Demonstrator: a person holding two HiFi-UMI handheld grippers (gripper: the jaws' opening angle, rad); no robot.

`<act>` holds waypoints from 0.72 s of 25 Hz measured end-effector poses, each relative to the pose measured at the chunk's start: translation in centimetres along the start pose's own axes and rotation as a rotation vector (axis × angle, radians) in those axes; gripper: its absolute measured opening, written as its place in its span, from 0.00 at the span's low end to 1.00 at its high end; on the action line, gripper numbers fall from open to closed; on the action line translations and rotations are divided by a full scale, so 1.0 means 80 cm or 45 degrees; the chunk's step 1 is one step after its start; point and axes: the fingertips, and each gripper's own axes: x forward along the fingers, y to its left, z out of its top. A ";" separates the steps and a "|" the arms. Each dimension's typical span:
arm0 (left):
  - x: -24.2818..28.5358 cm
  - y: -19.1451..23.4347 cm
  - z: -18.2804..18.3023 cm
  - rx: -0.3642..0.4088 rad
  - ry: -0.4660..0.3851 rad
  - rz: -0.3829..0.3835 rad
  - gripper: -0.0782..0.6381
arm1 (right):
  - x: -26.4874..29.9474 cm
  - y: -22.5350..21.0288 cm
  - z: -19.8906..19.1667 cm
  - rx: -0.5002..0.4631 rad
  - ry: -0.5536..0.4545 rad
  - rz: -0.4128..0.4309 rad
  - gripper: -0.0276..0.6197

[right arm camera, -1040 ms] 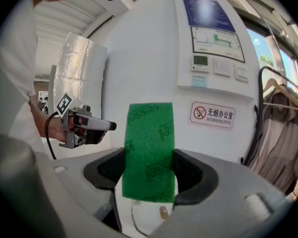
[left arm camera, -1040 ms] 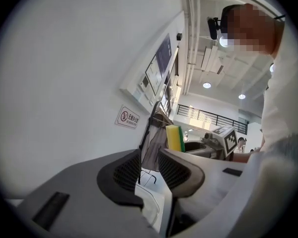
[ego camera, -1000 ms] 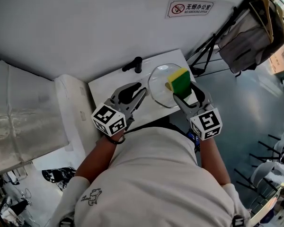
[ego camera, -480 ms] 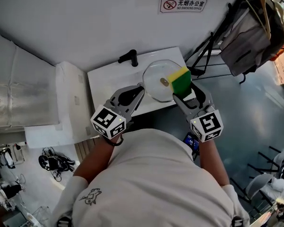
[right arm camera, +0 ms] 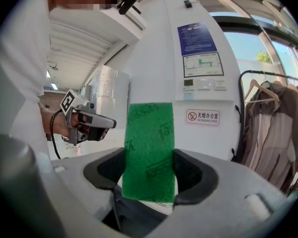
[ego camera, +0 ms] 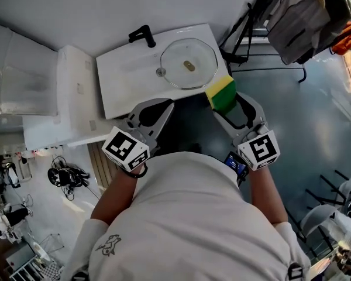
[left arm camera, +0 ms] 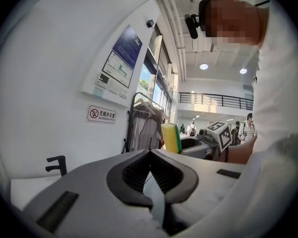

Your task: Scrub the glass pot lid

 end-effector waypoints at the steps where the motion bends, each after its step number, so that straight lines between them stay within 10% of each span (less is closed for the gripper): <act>1: -0.005 -0.010 -0.002 -0.006 0.002 0.007 0.11 | -0.008 0.005 -0.002 -0.001 0.001 0.012 0.50; 18: -0.119 -0.074 -0.014 0.007 -0.009 -0.001 0.11 | -0.068 0.107 0.040 -0.034 -0.071 -0.014 0.50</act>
